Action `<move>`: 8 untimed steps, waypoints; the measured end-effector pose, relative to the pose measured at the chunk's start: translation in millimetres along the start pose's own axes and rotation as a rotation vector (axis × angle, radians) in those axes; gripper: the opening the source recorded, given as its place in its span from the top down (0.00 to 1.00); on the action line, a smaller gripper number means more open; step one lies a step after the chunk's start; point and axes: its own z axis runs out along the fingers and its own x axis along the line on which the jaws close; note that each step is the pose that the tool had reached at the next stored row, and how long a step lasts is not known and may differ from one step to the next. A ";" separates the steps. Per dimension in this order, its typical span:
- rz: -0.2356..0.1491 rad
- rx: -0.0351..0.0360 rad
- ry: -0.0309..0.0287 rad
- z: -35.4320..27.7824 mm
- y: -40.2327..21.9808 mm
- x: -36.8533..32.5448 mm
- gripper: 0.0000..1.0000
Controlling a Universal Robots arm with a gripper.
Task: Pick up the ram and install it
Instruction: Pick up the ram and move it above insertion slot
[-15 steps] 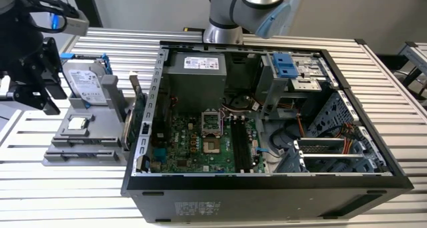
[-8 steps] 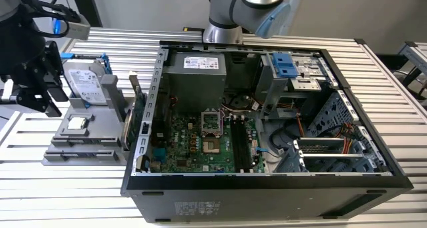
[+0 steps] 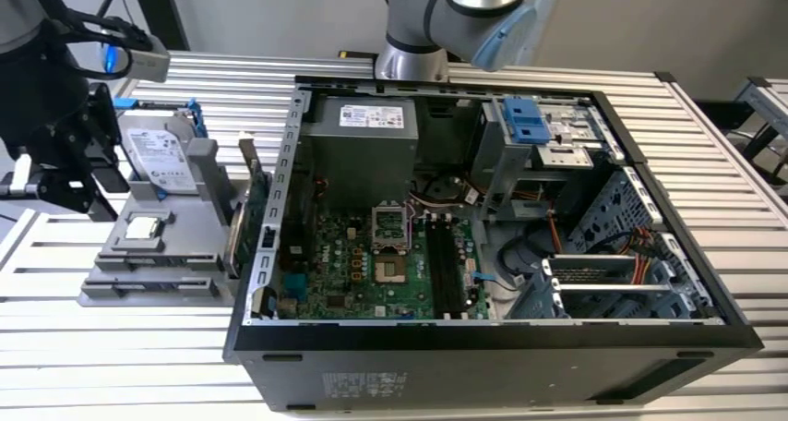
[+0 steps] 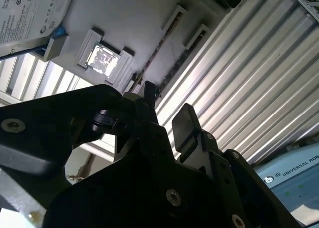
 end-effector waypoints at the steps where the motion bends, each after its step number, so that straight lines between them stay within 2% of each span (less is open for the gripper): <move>1: 0.000 0.0002 -0.0001 0.1 0.0 0.0 0.00; 8: 0.000 0.0003 -0.0002 6.8 0.0 0.2 0.00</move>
